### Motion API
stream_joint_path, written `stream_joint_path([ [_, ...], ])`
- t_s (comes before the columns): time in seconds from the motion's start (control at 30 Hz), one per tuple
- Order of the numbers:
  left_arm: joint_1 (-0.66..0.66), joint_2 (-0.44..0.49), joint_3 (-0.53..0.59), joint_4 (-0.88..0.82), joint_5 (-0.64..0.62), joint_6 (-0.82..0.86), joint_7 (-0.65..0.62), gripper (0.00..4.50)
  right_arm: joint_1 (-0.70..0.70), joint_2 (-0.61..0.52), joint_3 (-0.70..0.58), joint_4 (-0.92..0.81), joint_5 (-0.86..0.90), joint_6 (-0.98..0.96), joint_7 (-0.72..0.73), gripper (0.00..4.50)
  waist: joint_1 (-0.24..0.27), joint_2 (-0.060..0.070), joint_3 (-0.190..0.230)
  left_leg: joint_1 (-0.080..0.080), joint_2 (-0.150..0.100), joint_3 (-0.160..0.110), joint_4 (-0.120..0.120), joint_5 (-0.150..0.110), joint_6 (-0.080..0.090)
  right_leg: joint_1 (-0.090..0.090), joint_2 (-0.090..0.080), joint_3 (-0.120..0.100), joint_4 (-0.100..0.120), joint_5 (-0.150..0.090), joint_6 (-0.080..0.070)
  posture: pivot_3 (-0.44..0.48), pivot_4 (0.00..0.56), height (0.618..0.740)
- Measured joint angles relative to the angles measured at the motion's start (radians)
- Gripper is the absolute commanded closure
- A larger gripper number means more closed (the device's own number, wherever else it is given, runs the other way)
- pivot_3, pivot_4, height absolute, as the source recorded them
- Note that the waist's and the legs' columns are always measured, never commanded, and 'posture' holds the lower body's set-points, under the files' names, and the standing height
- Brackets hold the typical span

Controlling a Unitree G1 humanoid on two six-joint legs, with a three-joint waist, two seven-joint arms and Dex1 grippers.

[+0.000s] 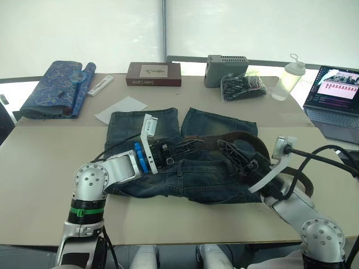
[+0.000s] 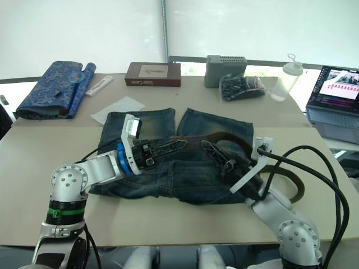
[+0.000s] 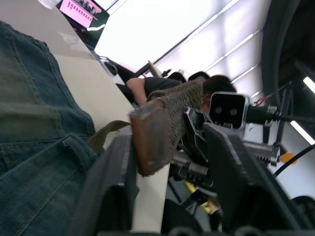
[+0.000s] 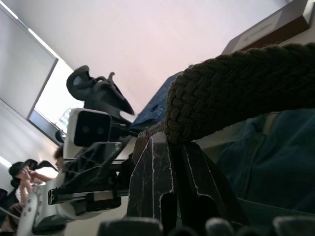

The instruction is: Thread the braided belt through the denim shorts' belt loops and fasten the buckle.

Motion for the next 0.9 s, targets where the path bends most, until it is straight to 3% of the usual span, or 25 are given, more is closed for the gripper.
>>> stream_joint_path([
  [0.07,0.018,0.069,-0.065,-0.078,0.131,-0.048,-0.083,0.14,-0.006,-0.079,-0.037,0.019,-0.006,0.011,0.004,4.50,0.000,0.000,0.000,0.000,0.000,0.001,-0.001,0.000,0.000,0.000,-0.001,0.001,-0.001,0.000,0.000,0.000,0.150,0.718],
  [0.17,0.082,0.188,-0.173,-0.187,0.344,-0.161,-0.241,0.14,0.004,-0.233,-0.116,0.073,-0.032,0.042,0.043,4.50,0.001,0.000,0.000,-0.001,0.000,0.002,-0.002,0.000,0.000,-0.001,-0.001,0.001,-0.003,0.000,-0.001,0.000,0.150,0.718],
  [0.37,0.134,0.281,-0.240,-0.223,0.600,-0.366,-0.459,0.14,0.016,-0.384,-0.179,0.190,-0.099,0.113,0.139,4.50,0.004,0.000,0.000,-0.001,0.000,0.001,-0.003,0.000,0.000,-0.002,-0.001,0.001,-0.003,-0.001,-0.002,0.000,0.150,0.718],
  [0.57,0.167,0.307,-0.242,-0.275,0.706,-0.472,-0.557,0.14,-0.019,-0.390,-0.128,0.247,-0.182,0.170,0.159,4.50,0.002,0.000,0.001,-0.002,0.001,0.001,-0.003,0.000,0.000,-0.002,-0.001,0.001,-0.003,-0.001,-0.001,0.000,0.150,0.718],
  [0.9,0.175,0.300,-0.236,-0.303,0.750,-0.475,-0.562,0.14,-0.020,-0.390,-0.125,0.248,-0.248,0.225,0.168,4.50,0.003,0.000,0.001,-0.002,0.000,0.001,-0.002,0.000,0.000,-0.002,-0.001,0.001,-0.002,0.000,0.000,0.000,0.150,0.718],
])
